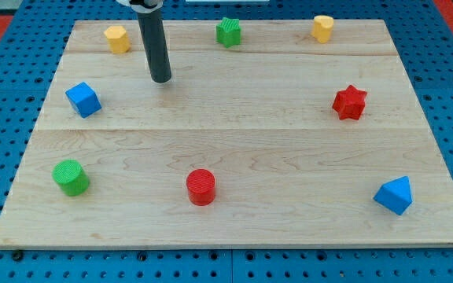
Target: Move the red circle up a bit
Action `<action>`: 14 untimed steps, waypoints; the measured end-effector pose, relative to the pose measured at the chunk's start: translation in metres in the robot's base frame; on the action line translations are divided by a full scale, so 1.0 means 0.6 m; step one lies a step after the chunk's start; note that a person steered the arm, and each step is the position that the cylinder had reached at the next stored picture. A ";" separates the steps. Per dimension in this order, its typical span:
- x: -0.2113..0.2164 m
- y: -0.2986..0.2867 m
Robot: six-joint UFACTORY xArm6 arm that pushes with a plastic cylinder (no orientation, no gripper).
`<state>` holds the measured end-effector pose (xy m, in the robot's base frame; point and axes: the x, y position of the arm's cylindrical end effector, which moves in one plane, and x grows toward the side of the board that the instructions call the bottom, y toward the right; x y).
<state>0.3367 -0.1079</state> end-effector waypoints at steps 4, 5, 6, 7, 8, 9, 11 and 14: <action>-0.017 0.000; -0.017 0.004; 0.014 0.104; 0.080 0.164; 0.174 0.238; 0.265 0.290; 0.393 0.269; 0.365 0.138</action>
<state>0.5554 -0.0248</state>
